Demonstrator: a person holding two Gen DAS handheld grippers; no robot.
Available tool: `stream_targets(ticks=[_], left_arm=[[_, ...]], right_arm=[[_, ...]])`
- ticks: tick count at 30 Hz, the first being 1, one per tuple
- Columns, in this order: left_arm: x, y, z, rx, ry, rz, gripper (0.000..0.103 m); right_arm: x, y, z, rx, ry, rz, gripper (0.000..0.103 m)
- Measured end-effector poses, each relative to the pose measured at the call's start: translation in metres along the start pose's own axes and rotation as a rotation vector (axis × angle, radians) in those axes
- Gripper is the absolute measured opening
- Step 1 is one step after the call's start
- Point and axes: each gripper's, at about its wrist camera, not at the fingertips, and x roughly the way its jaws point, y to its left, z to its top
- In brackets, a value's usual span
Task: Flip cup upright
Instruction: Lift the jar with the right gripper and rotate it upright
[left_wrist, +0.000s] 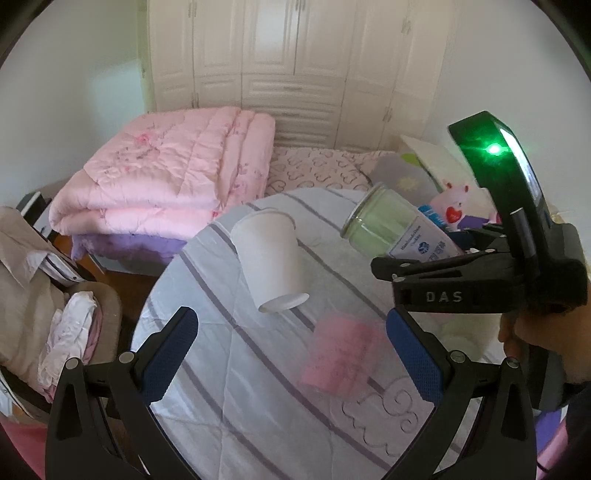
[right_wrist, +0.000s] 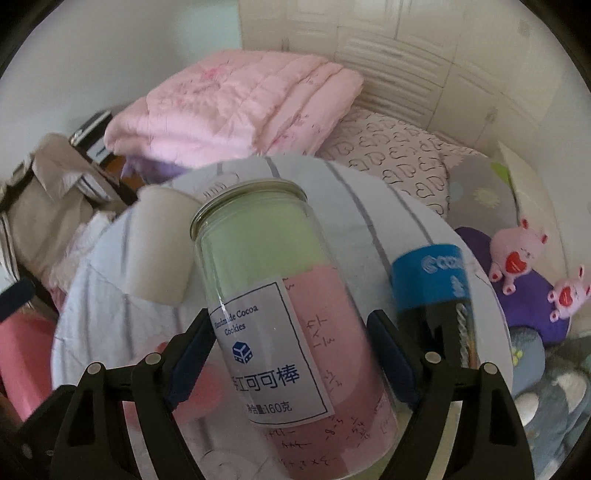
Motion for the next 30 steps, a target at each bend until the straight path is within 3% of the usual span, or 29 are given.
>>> stream_targets(ticks=[7, 12, 17, 23, 30], left_arm=[[-0.048, 0.008, -0.02, -0.026, -0.048, -0.021, 0.103], [-0.067, 0.008, -0.039, -0.011, -0.046, -0.043, 0.103], [-0.079, 0.002, -0.059, 0.025, -0.032, -0.058, 0.103], [-0.091, 0.0, -0.074, 0.046, -0.033, -0.065, 0.103], [-0.09, -0.002, -0.081, 0.044, -0.012, -0.056, 0.103]], right_arm=[[-0.053, -0.003, -0.036, 0.157, -0.066, 0.064, 0.084], [-0.075, 0.002, -0.091, 0.316, -0.115, 0.127, 0.084], [-0.066, 0.009, -0.15, 0.544, -0.129, 0.279, 0.084], [-0.034, 0.006, -0.186, 0.796, -0.09, 0.398, 0.084], [-0.011, 0.013, -0.198, 0.904, -0.059, 0.392, 0.085]])
